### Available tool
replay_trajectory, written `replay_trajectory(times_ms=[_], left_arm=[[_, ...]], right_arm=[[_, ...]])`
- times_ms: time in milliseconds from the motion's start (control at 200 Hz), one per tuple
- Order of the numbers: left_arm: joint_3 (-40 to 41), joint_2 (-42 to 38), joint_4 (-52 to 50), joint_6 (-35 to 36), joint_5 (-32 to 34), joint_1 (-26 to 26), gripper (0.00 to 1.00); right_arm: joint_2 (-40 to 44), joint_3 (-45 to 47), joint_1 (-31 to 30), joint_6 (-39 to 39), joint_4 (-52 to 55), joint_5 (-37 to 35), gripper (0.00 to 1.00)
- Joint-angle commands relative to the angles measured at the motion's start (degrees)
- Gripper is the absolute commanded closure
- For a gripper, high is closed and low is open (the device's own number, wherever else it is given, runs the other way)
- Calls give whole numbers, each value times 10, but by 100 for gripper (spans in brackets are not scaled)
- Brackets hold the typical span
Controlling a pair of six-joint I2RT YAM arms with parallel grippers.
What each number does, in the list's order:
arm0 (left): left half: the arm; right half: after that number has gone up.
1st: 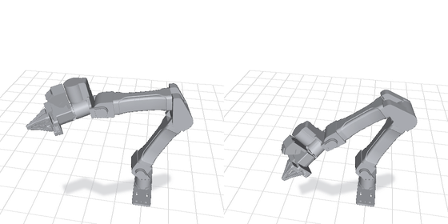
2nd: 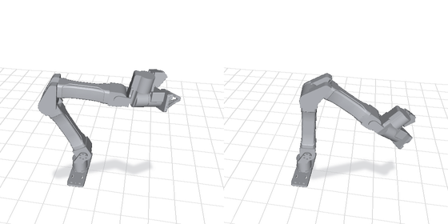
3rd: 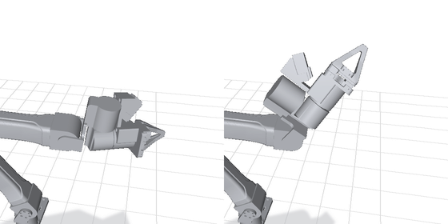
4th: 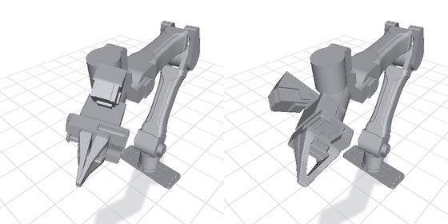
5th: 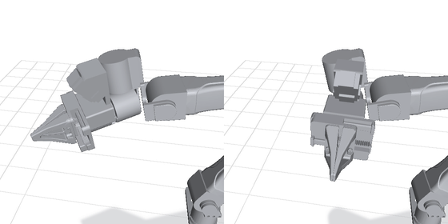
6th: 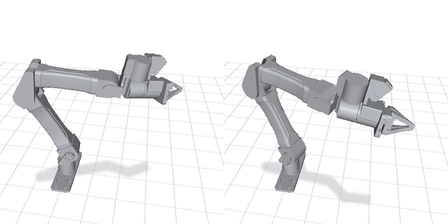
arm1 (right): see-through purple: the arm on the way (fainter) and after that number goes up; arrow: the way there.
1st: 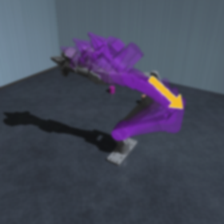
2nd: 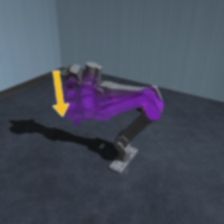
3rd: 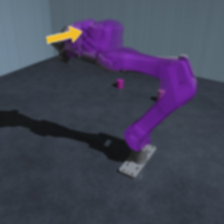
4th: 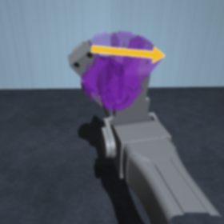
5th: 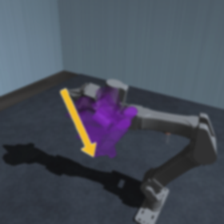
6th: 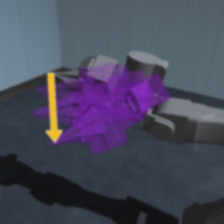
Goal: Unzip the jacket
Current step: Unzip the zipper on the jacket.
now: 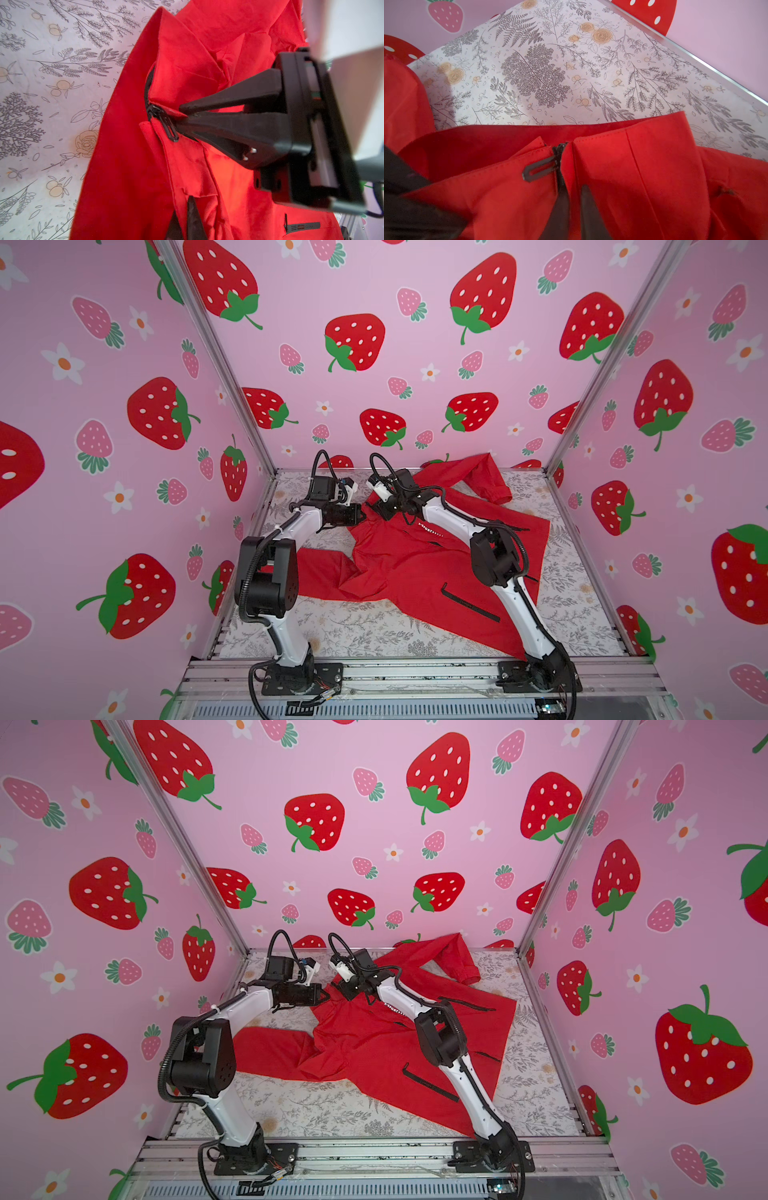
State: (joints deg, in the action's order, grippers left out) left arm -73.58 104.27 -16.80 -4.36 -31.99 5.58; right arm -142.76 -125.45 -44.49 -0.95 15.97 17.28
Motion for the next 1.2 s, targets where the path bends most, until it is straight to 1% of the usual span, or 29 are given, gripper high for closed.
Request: replay_trajectory(times_ms=[0,115,160,275,385,420,450,460,525,585,605,626,666,706,776,826,886,966,1086,1161,1196], left_arm=[[-2,-14,-11,13,-5,6,100],[-11,-14,-35,13,29,6,100],[-13,-11,-47,7,51,5,100],[-38,19,-98,-9,100,-3,100],[-56,41,-108,-38,98,-19,100],[-61,45,-111,-42,100,-22,96],[-66,48,-116,-42,103,-23,95],[-68,49,-118,-42,104,-24,92],[-85,60,-142,-39,110,-27,82],[-103,69,-169,-30,106,-29,73],[-107,68,-175,-27,102,-29,68],[-109,65,-176,-22,96,-30,60],[-108,53,-170,-14,75,-30,48],[-103,34,-156,-5,50,-31,38],[-98,-1,-137,11,14,-32,32],[-97,-22,-128,28,-13,-33,30],[-98,-36,-125,55,-50,-35,30],[-98,-43,-128,95,-60,-40,35],[-89,-38,-107,166,-129,-56,39],[-100,-28,-112,209,-146,-68,42],[-104,-20,-115,230,-165,-78,43]], right_arm=[[-7,-13,3,-3,2,16,99],[9,5,12,9,-14,43,100],[20,19,16,13,-25,55,100],[50,60,30,46,-68,112,100],[74,105,39,85,-116,166,100],[79,113,41,94,-123,178,100],[83,119,42,100,-125,186,100],[85,121,42,101,-126,188,100],[98,140,42,106,-134,191,100],[111,158,40,99,-138,179,100],[115,163,39,94,-136,173,100],[117,166,38,90,-132,168,100],[121,170,37,82,-128,160,100],[123,172,36,77,-123,156,100],[125,173,34,70,-118,150,100],[126,174,34,67,-118,148,100],[126,173,33,67,-117,148,100],[127,173,33,68,-117,152,100],[130,173,32,58,-113,163,100],[134,172,33,49,-107,172,100],[133,172,33,48,-105,175,100]])
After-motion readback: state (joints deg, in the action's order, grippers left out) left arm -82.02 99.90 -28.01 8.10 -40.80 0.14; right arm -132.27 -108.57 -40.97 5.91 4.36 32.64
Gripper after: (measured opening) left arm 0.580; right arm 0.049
